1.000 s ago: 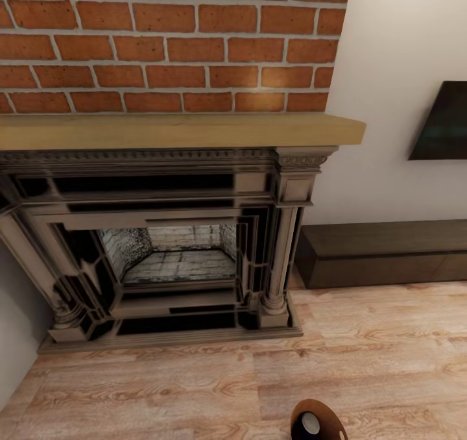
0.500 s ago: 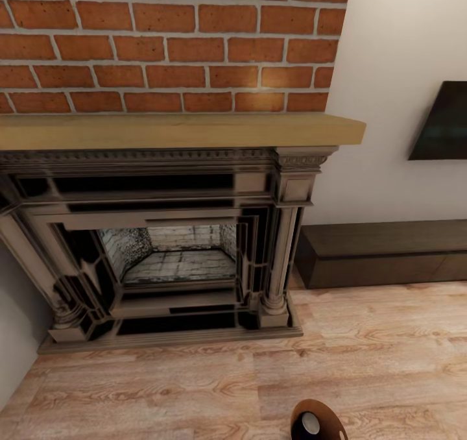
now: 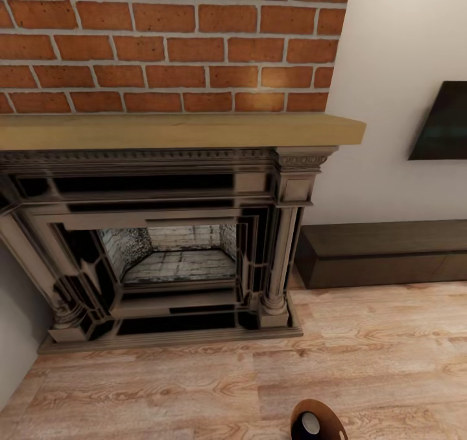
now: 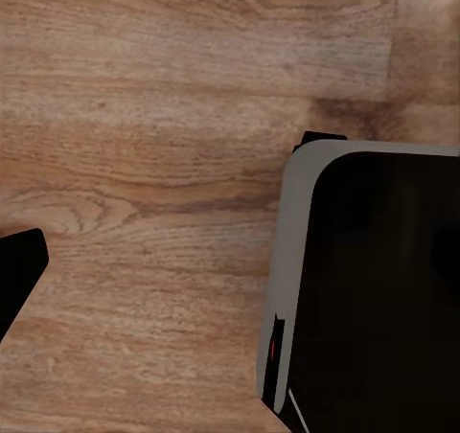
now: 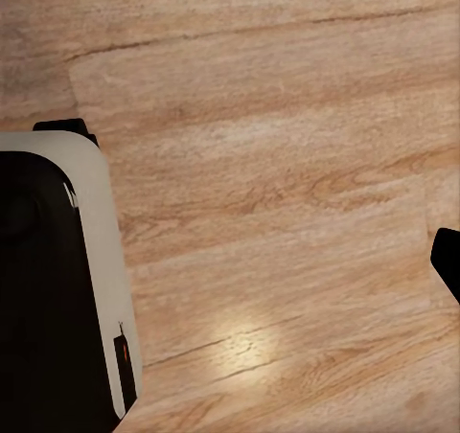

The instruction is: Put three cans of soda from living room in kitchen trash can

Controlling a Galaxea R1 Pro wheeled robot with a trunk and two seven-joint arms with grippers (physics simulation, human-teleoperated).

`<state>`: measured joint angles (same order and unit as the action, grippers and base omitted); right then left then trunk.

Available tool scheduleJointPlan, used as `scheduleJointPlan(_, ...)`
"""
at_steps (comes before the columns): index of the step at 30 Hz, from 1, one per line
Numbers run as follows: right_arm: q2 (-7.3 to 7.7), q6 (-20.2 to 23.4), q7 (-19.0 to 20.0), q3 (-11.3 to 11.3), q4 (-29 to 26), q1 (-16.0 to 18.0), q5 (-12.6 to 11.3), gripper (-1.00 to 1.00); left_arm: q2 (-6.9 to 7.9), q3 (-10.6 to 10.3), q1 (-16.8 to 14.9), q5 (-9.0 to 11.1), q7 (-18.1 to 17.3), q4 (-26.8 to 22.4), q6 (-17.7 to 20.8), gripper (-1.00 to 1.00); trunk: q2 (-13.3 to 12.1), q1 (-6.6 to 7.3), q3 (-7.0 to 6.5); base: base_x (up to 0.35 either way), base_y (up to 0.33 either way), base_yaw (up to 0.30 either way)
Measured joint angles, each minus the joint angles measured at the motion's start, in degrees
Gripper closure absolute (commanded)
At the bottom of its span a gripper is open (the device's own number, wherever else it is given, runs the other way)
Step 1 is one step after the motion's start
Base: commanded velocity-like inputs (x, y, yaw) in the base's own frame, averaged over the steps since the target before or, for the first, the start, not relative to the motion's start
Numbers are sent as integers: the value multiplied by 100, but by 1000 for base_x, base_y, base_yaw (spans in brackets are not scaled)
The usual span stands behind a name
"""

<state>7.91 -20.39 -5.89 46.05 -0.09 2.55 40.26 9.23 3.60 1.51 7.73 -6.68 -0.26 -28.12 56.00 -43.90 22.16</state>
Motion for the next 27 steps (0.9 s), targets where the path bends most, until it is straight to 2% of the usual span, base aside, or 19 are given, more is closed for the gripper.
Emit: scheduleJointPlan(27, 0, 0, 0, 0, 0, 0, 0, -100, 0, 0, 0, 0, 0, 0, -1, -100, 0, 0, 0, 0, 0, 0)
